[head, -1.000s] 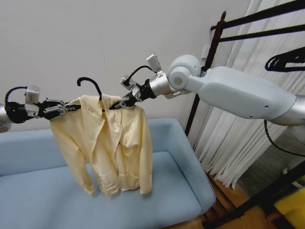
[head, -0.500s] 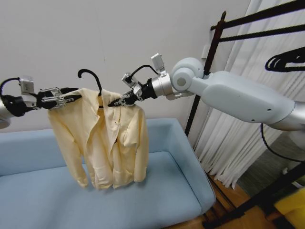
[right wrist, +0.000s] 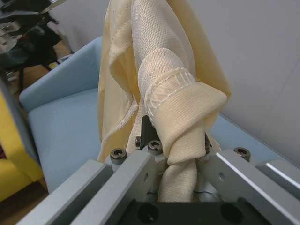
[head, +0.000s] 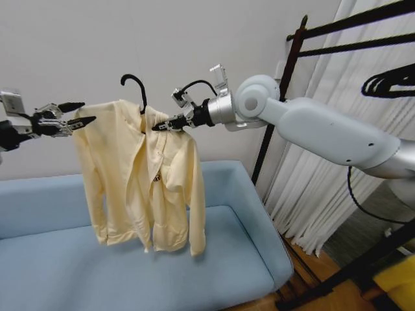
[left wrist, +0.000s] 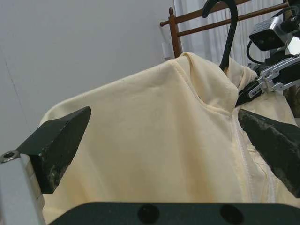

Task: Pick up the clothes from the sofa and hang them on the clothes hanger.

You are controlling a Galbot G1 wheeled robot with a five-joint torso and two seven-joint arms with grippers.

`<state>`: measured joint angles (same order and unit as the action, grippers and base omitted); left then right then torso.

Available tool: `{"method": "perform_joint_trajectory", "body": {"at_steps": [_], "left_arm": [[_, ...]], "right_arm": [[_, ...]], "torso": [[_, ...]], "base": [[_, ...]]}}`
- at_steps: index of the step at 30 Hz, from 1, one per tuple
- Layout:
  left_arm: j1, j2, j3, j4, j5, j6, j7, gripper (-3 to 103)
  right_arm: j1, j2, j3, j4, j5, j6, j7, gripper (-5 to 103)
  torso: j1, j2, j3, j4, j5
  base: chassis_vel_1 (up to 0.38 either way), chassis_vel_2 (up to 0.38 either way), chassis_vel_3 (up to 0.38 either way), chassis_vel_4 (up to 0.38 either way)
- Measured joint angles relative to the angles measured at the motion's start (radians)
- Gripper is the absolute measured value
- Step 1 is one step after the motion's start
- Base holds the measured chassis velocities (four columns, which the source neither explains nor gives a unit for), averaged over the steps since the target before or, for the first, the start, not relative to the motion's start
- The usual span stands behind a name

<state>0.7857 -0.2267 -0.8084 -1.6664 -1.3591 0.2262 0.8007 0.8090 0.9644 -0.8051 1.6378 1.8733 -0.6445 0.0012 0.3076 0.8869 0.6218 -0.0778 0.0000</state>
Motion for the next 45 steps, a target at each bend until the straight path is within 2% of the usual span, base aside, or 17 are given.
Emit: {"method": "perform_joint_trajectory", "body": {"at_steps": [1, 2, 3, 4, 6, 7, 9, 12, 15, 17, 19, 20, 24, 32, 36, 42, 45], "left_arm": [[-0.006, -0.008, 0.000, 0.000, -0.002, 0.000, -0.008, 100], [-0.006, -0.008, 0.000, 0.000, -0.002, 0.000, -0.008, 100], [-0.009, -0.012, 0.000, 0.000, -0.003, 0.000, -0.012, 100], [-0.010, -0.021, -0.001, -0.003, -0.004, 0.001, -0.022, 100], [-0.005, -0.034, -0.007, -0.011, -0.004, 0.001, -0.030, 100], [-0.005, -0.034, -0.007, -0.011, -0.004, 0.001, -0.030, 100], [-0.001, -0.054, -0.014, -0.026, -0.001, 0.001, -0.039, 100], [0.001, -0.078, -0.020, -0.038, 0.003, 0.001, -0.046, 100], [0.011, -0.134, -0.022, -0.060, 0.036, 0.001, -0.058, 100], [0.012, -0.144, -0.022, -0.062, 0.042, 0.001, -0.060, 100], [0.019, -0.185, -0.020, -0.080, 0.061, 0.001, -0.080, 100], [0.019, -0.185, -0.020, -0.080, 0.061, 0.001, -0.080, 100], [0.033, -0.223, -0.015, -0.099, 0.078, 0.002, -0.092, 100], [0.032, -0.247, -0.010, -0.085, 0.081, 0.001, -0.081, 100], [0.036, -0.250, -0.010, -0.056, 0.080, -0.010, -0.035, 100], [0.040, -0.263, -0.015, -0.054, 0.078, -0.024, -0.020, 100], [0.055, -0.291, -0.025, -0.078, 0.121, -0.051, -0.065, 100]], "right_arm": [[-0.002, 0.005, 0.024, 0.007, 0.032, -0.022, 0.071, 2], [-0.002, 0.005, 0.024, 0.007, 0.032, -0.022, 0.071, 2], [-0.004, 0.008, 0.040, 0.013, 0.053, -0.033, 0.120, 2], [-0.006, 0.015, 0.078, 0.032, 0.110, -0.056, 0.267, 2], [-0.006, 0.024, 0.123, 0.054, 0.194, -0.080, 0.449, 2], [-0.006, 0.024, 0.123, 0.054, 0.194, -0.080, 0.449, 2], [-0.004, 0.030, 0.161, 0.070, 0.237, -0.088, 0.567, 2], [0.009, 0.031, 0.180, 0.074, 0.243, -0.088, 0.610, 2], [0.048, 0.061, 0.221, 0.059, 0.330, -0.088, 0.784, 2], [0.055, 0.070, 0.227, 0.051, 0.350, -0.087, 0.827, 2], [0.087, 0.111, 0.240, 0.001, 0.433, -0.057, 1.006, 2], [0.087, 0.111, 0.240, 0.001, 0.433, -0.057, 1.006, 2], [0.137, 0.161, 0.229, -0.122, 0.494, 0.018, 1.181, 2], [0.235, 0.255, 0.167, -0.362, 0.520, 0.112, 1.306, 2], [0.323, 0.392, 0.102, -0.589, 0.512, 0.175, 1.368, 2], [0.349, 0.492, 0.027, -0.762, 0.439, 0.189, 1.372, 2], [0.325, 0.503, 0.031, -0.810, 0.374, 0.210, 1.382, 2]], "torso": [[0.000, 0.000, 0.000, -0.0001, -0.0001], [0.000, 0.000, 0.000, -0.0001, -0.0001], [0.000, 0.000, 0.000, -0.0001, 0.0000], [0.000, 0.000, 0.000, 0.0000, 0.0000], [0.000, 0.000, 0.000, -0.0001, -0.0001], [0.000, 0.000, 0.000, -0.0001, -0.0001], [0.000, 0.000, 0.000, 0.0000, 0.0000], [0.000, 0.000, 0.000, 0.0000, 0.0003], [0.000, 0.000, 0.000, -0.0005, 0.0001], [0.000, 0.000, 0.000, -0.0004, 0.0001], [0.000, 0.000, 0.000, 0.0002, -0.0001], [0.000, 0.000, 0.000, 0.0002, -0.0001], [0.000, 0.000, 0.000, 0.0000, 0.0000], [0.000, 0.000, 0.000, -0.0003, 0.0003], [0.000, 0.000, 0.000, 0.0003, -0.0003], [0.000, 0.000, 0.000, 0.0004, -0.0005], [0.000, 0.000, 0.000, 0.0001, -0.0003]], "base": [[0.000, 0.000, 0.000, 0.000], [0.000, 0.000, 0.000, 0.000], [0.000, 0.000, 0.000, 0.000], [0.000, 0.000, 0.000, 0.000], [0.000, 0.000, 0.000, 0.000], [0.000, 0.000, 0.000, 0.000], [0.000, 0.000, 0.000, 0.000], [0.000, 0.000, 0.000, 0.000], [0.000, 0.000, 0.000, 0.000], [0.000, 0.000, 0.000, 0.000], [0.000, 0.000, 0.000, 0.000], [0.000, 0.000, 0.000, 0.000], [0.000, 0.000, 0.000, 0.000], [0.000, 0.000, 0.000, 0.000], [0.000, 0.000, 0.000, 0.000], [0.000, 0.000, 0.000, 0.000], [0.000, 0.000, 0.000, 0.000]]}}
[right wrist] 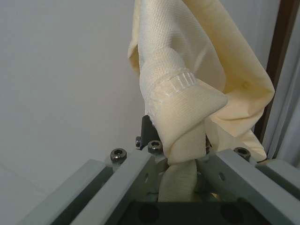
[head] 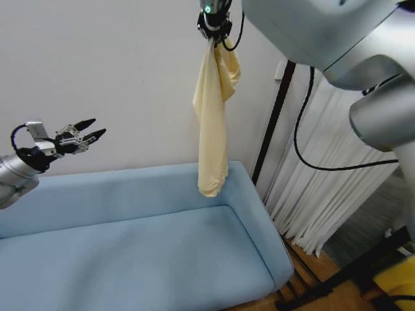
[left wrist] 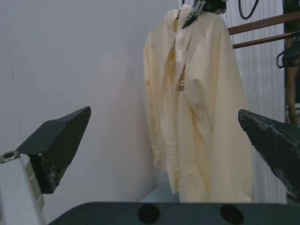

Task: Pick up the clothes from the sofa and hang them on the clothes hanger.

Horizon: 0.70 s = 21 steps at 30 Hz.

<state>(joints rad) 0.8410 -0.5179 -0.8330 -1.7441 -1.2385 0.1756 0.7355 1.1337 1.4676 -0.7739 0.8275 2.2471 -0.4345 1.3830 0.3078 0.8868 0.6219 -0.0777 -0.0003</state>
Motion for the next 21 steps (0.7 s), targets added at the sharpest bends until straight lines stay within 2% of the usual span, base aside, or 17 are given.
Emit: {"method": "perform_joint_trajectory", "body": {"at_steps": [1, 2, 7, 8, 12, 17, 21], "left_arm": [[0.000, 0.000, 0.000, 0.000, 0.000, 0.000, 0.000, 100], [0.006, -0.013, -0.003, -0.015, 0.014, -0.007, -0.034, 100], [0.024, -0.090, -0.009, -0.112, 0.043, -0.013, -0.298, 100], [0.024, -0.090, -0.009, -0.112, 0.043, -0.013, -0.298, 100], [0.053, -0.160, -0.004, -0.185, 0.133, -0.013, -0.436, 100], [0.070, -0.216, 0.006, -0.221, 0.195, -0.010, -0.461, 100], [0.086, -0.237, 0.011, -0.231, 0.217, -0.007, -0.462, 100]], "right_arm": [[0.000, 0.000, 0.000, 0.000, 0.000, 0.000, 0.000, 2], [-0.008, -0.012, 0.001, 0.001, -0.020, 0.005, 0.001, 2], [-0.048, -0.100, 0.019, 0.008, -0.130, 0.006, -0.010, 2], [-0.048, -0.100, 0.019, 0.008, -0.130, 0.006, -0.010, 2], [-0.093, -0.174, 0.025, -0.021, -0.261, -0.036, -0.064, 2], [-0.121, -0.220, 0.029, -0.070, -0.356, -0.050, -0.097, 2], [-0.133, -0.230, 0.048, -0.112, -0.390, -0.047, -0.109, 2]], "torso": [[0.000, 0.000, 0.000, 0.0000, 0.0000], [0.000, 0.000, 0.000, 0.0000, -0.0001], [0.000, 0.000, 0.000, -0.0007, 0.0011], [0.000, 0.000, 0.000, -0.0007, 0.0011], [0.000, 0.000, 0.000, -0.0002, 0.0011], [0.000, 0.000, 0.000, -0.0004, 0.0011], [0.000, 0.000, 0.000, -0.0003, 0.0008]], "base": [[0.000, 0.000, 0.000, 0.000], [0.000, 0.000, 0.000, 0.000], [0.000, 0.000, 0.000, 0.000], [0.000, 0.000, 0.000, 0.000], [0.000, 0.000, 0.000, 0.000], [0.000, 0.000, 0.000, 0.000], [0.000, 0.000, 0.000, 0.000]]}}
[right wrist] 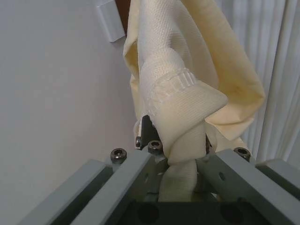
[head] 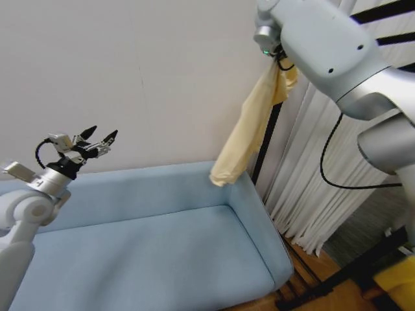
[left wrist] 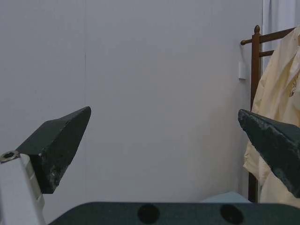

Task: Pick up the clothes from the sofa and hang them on the clothes hanger.

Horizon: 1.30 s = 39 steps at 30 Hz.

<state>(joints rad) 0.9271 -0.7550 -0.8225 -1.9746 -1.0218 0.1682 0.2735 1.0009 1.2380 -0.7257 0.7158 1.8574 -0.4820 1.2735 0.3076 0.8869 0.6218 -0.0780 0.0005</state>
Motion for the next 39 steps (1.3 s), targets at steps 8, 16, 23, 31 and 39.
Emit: {"method": "perform_joint_trajectory", "body": {"at_steps": [8, 16, 23, 31, 39], "left_arm": [[0.020, -0.021, 0.011, 0.012, 0.050, -0.001, 0.038, 100], [0.016, -0.027, 0.026, 0.030, 0.073, -0.001, 0.068, 100], [0.003, -0.033, 0.037, 0.047, 0.086, 0.000, 0.082, 100], [0.002, -0.032, 0.036, 0.057, 0.086, 0.000, 0.098, 100], [-0.001, -0.029, 0.032, 0.062, 0.085, -0.001, 0.108, 100]], "right_arm": [[-0.022, -0.038, 0.043, -0.098, -0.083, 0.002, -0.078, 2], [-0.070, -0.065, 0.124, -0.087, -0.127, -0.003, -0.102, 2], [-0.090, -0.058, 0.150, -0.090, -0.161, -0.003, -0.132, 2], [-0.106, -0.073, 0.172, -0.141, -0.219, -0.006, -0.209, 2], [-0.137, -0.111, 0.176, -0.144, -0.280, -0.008, -0.303, 2]], "torso": [[0.000, 0.000, 0.000, 0.0000, 0.0000], [0.000, 0.000, 0.000, 0.0000, -0.0002], [0.000, 0.000, 0.000, 0.0005, -0.0010], [0.000, 0.000, 0.000, -0.0001, -0.0002], [0.000, 0.000, 0.000, 0.0004, -0.0004]], "base": [[0.000, 0.000, 0.000, 0.000], [0.000, 0.000, 0.000, 0.000], [0.000, 0.000, 0.000, 0.000], [0.000, 0.000, 0.000, 0.000], [0.000, 0.000, 0.000, 0.000]]}}
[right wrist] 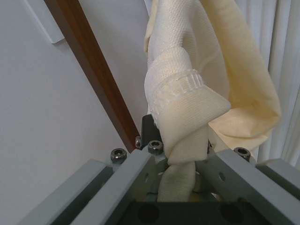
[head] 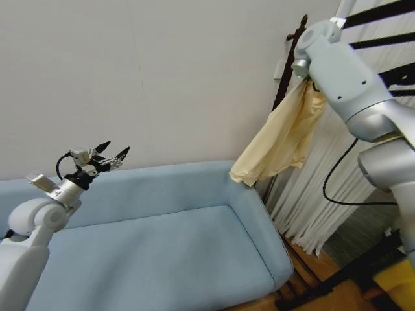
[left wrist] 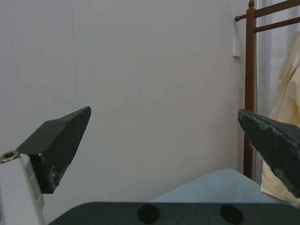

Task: Pick up the clothes from the sofa and hang them on the clothes hanger.

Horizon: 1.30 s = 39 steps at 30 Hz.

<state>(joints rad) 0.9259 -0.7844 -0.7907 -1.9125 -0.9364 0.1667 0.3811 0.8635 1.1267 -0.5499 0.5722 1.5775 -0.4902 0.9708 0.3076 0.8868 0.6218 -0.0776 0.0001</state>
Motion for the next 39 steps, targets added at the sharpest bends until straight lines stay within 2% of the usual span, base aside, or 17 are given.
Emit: {"method": "perform_joint_trajectory", "body": {"at_steps": [4, 8, 13, 19, 30, 39], "left_arm": [[-0.004, 0.000, 0.005, 0.000, 0.000, 0.000, 0.006, 100], [-0.005, 0.000, 0.010, 0.004, 0.002, 0.000, 0.025, 100], [0.006, -0.006, 0.010, 0.015, 0.009, -0.004, 0.042, 100], [0.019, -0.014, 0.006, 0.014, 0.013, -0.007, 0.046, 100], [0.024, -0.019, 0.004, -0.006, 0.016, -0.007, 0.046, 100], [0.037, -0.029, -0.004, -0.014, 0.019, -0.009, 0.049, 100]], "right_arm": [[-0.003, -0.012, 0.000, -0.007, -0.023, 0.000, -0.024, 2], [0.001, -0.030, -0.007, -0.035, -0.067, 0.000, -0.082, 2], [-0.001, -0.064, -0.030, -0.052, -0.150, 0.000, -0.216, 2], [0.000, -0.065, 0.003, -0.107, -0.185, -0.001, -0.306, 2], [0.033, -0.033, 0.074, -0.189, -0.188, 0.008, -0.320, 2], [0.041, -0.021, 0.126, -0.218, -0.189, -0.005, -0.286, 2]], "torso": [[0.000, 0.000, 0.000, -0.0001, 0.0000], [0.000, 0.000, 0.000, -0.0005, 0.0003], [0.000, 0.000, 0.000, -0.0003, -0.0001], [0.000, 0.000, 0.000, -0.0004, 0.0002], [0.000, 0.000, 0.000, -0.0002, 0.0000], [0.000, 0.000, 0.000, -0.0002, -0.0001]], "base": [[0.000, 0.000, 0.000, 0.000], [0.000, 0.000, 0.000, 0.000], [0.000, 0.000, 0.000, 0.000], [0.000, 0.000, 0.000, 0.000], [0.000, 0.000, 0.000, 0.000], [0.000, 0.000, 0.000, 0.000]]}}
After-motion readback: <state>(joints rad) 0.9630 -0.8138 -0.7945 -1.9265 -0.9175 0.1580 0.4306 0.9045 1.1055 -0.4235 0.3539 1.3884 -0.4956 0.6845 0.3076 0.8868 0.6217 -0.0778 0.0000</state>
